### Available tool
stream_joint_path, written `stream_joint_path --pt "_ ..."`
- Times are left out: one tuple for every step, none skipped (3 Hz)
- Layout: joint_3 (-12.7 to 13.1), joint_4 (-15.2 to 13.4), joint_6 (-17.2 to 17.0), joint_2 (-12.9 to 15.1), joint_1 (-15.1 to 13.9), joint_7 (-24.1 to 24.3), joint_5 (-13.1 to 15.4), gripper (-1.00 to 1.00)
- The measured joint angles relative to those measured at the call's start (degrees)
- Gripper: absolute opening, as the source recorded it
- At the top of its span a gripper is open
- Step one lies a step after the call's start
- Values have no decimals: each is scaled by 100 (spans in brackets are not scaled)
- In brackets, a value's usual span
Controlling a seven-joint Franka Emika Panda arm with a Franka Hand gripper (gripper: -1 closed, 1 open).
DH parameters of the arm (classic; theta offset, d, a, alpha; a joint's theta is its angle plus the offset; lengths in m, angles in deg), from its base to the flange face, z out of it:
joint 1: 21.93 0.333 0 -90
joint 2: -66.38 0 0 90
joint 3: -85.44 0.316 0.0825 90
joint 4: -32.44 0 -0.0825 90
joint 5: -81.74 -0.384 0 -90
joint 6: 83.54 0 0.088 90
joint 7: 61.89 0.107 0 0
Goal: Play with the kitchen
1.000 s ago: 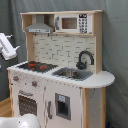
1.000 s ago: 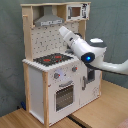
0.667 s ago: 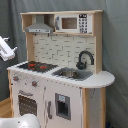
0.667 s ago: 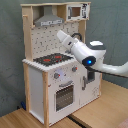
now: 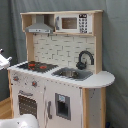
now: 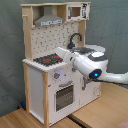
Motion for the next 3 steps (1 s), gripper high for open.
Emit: stream_joint_path --pt "28 -404 81 -5 408 65 0 100" --pt "34 -805 155 -4 847 78 0 100" --pt "110 -1217 348 -4 1235 74 0 100"
